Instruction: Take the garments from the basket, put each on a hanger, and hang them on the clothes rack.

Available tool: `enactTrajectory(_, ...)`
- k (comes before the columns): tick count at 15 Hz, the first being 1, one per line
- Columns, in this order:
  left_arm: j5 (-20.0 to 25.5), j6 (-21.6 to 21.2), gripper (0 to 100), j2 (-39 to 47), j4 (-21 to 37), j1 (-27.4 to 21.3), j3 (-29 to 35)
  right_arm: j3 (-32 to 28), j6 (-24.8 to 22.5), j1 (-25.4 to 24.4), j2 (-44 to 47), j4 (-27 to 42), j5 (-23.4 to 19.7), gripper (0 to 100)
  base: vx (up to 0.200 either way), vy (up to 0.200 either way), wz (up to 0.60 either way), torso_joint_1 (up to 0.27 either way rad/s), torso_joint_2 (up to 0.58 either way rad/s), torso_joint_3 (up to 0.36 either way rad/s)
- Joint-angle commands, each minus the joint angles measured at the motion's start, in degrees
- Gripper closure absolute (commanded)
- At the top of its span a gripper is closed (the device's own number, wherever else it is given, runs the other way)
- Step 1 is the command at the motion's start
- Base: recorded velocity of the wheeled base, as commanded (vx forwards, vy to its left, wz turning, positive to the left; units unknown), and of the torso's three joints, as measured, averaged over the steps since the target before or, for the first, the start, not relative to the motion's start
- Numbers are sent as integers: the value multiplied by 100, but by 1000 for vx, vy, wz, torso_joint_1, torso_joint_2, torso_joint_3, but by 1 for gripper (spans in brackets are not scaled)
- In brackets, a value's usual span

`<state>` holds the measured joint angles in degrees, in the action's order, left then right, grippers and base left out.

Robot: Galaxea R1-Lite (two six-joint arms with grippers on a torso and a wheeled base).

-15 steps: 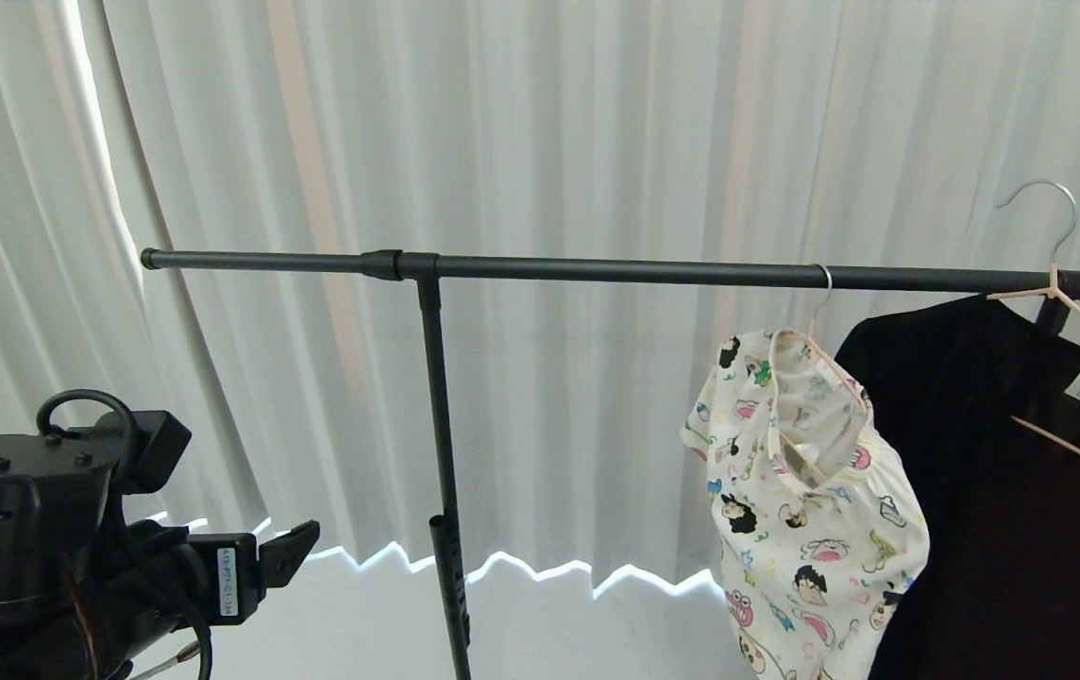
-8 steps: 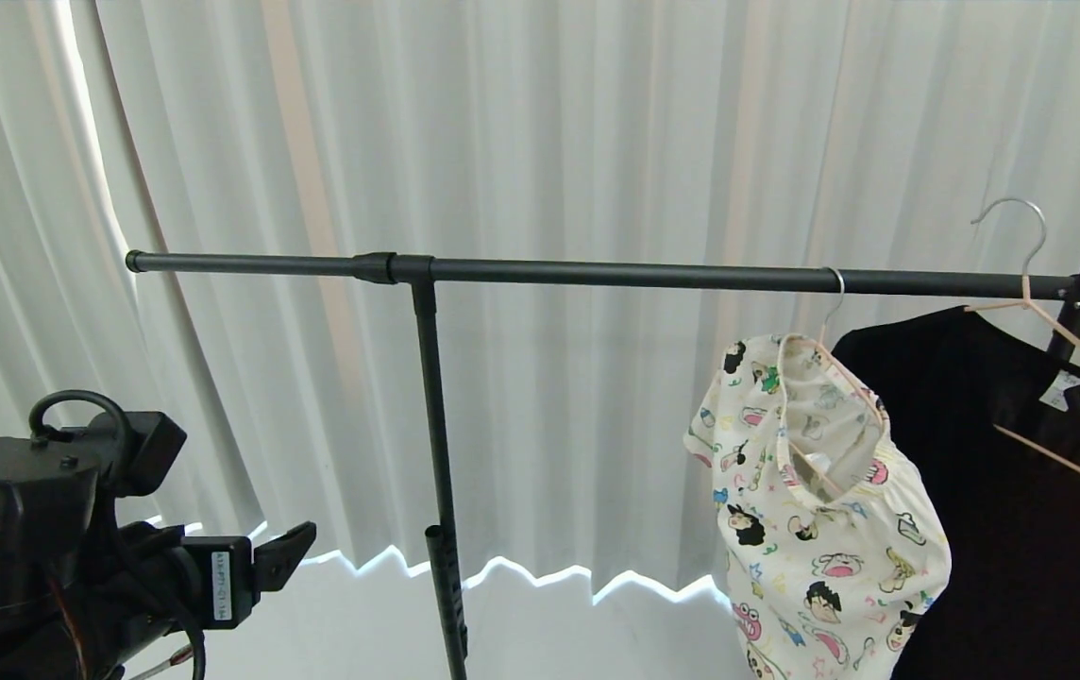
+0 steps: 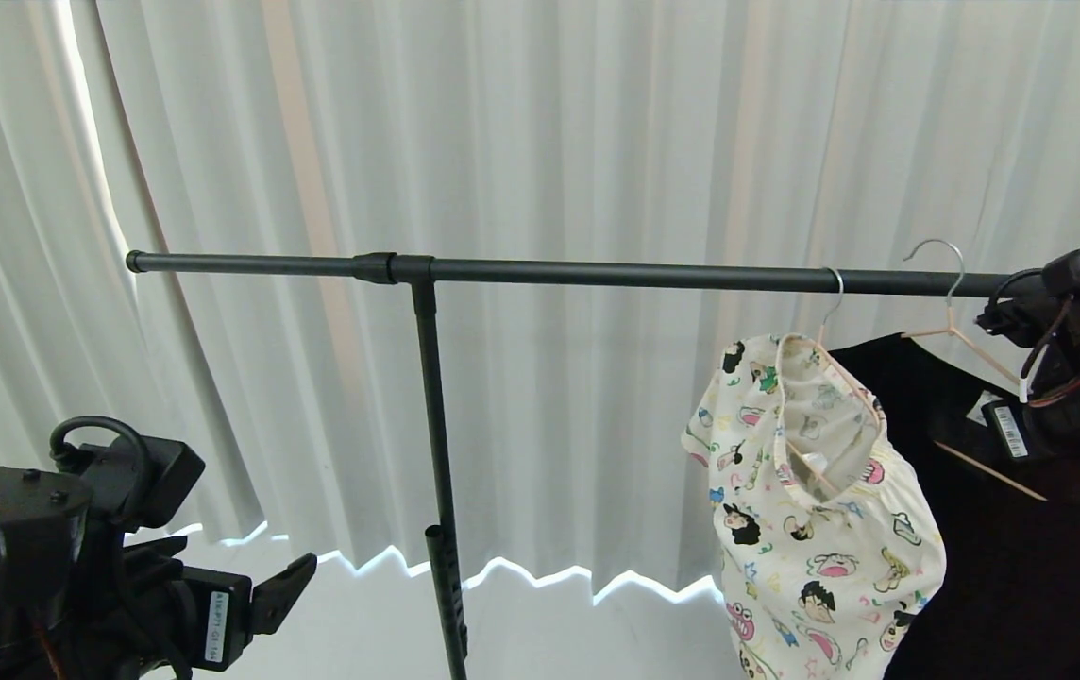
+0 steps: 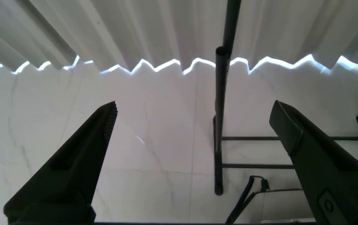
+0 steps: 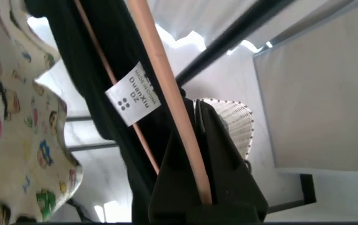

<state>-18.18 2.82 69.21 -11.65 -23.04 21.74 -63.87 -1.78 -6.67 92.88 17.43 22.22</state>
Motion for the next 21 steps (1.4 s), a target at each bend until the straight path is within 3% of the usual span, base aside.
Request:
enactTrajectory(1, -2, 0, 0, -4, -4, -16, -3, 23, 29, -10, 143, 6, 1, 100, 0, 0, 0, 0, 0, 0)
enactTrajectory(12, -2, 0, 0, -12, -4, -183, -152, 15, 116, -45, 187, 15, -8, 100, 0, 0, 0, 0, 0, 0)
enactTrajectory(13, 7, 0, 0, -21, -4, -174, -152, 23, 125, -63, 169, 15, -8, 0, 0, 0, 0, 0, 0, 0)
enactTrajectory(15, -2, 8, 0, -39, -4, -174, -187, 15, 336, -168, 46, -12, -16, 0, 0, 0, 0, 0, 0, 0)
enactTrajectory(18, -11, 17, 0, -179, -4, -148, -275, 23, 1101, -511, -314, -21, -8, 0, 0, 0, 0, 0, 0, 0)
enactTrajectory(21, -11, 8, 0, -241, -4, 45, -275, -21, 1180, -546, -824, 6, -8, 0, 0, 0, 0, 0, 0, 0)
